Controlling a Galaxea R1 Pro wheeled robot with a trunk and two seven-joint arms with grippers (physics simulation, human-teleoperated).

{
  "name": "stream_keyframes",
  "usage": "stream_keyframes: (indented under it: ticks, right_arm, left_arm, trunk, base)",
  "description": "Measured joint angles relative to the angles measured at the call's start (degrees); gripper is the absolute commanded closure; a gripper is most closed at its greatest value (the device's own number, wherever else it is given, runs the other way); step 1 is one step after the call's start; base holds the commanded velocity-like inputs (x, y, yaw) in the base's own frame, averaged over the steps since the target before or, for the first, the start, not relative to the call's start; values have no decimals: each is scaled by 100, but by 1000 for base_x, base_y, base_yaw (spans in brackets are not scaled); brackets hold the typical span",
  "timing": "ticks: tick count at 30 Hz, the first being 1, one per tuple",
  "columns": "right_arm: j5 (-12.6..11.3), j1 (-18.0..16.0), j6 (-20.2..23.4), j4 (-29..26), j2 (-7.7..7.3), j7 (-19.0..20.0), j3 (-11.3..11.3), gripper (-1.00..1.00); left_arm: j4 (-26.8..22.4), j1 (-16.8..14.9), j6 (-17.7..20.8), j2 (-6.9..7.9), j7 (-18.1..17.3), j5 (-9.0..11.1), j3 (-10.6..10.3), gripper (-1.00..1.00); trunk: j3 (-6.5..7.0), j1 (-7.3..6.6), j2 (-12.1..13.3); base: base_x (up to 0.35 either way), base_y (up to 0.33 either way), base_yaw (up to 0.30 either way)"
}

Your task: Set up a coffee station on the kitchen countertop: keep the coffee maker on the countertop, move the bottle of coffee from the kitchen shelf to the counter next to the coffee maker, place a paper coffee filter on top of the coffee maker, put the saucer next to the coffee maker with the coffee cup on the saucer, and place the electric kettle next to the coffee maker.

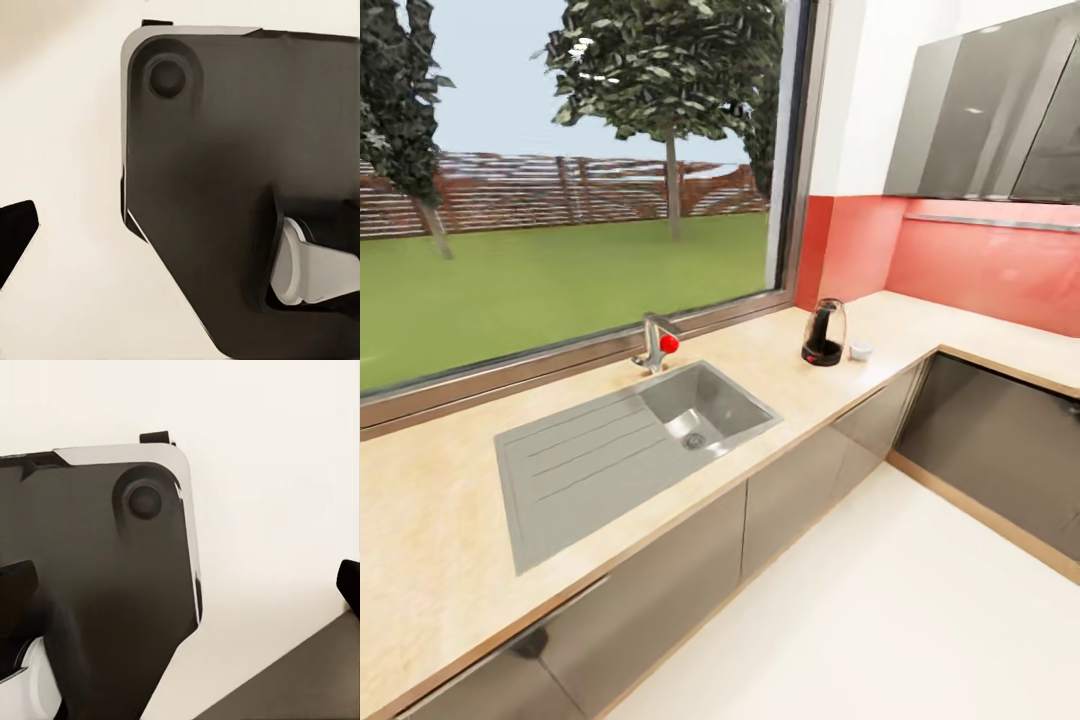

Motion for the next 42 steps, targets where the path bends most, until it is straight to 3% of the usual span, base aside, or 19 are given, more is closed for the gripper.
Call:
stream_keyframes:
  ticks: [7,12,17,42]
  right_arm:
    - [0,0,0,0,-7,4,0,-100]
    - [0,0,0,-1,-7,7,0,-100]
    - [9,2,-1,24,26,12,29,-100]
    - [3,0,-14,15,30,4,0,-100]
  left_arm:
    - [31,1,19,20,1,-33,-22,-100]
    - [47,33,41,44,6,-452,-32,-100]
    - [44,78,38,24,16,-654,-32,-100]
    - [43,82,25,50,24,-663,-28,-100]
  trunk:
    - [27,0,0]
    - [47,-1,0]
    - [57,-1,0]
    - [67,-3,-1]
  base:
    - [0,0,-265]
    - [74,-51,-265]
    - [135,-222,-91]
    - [252,-202,42]
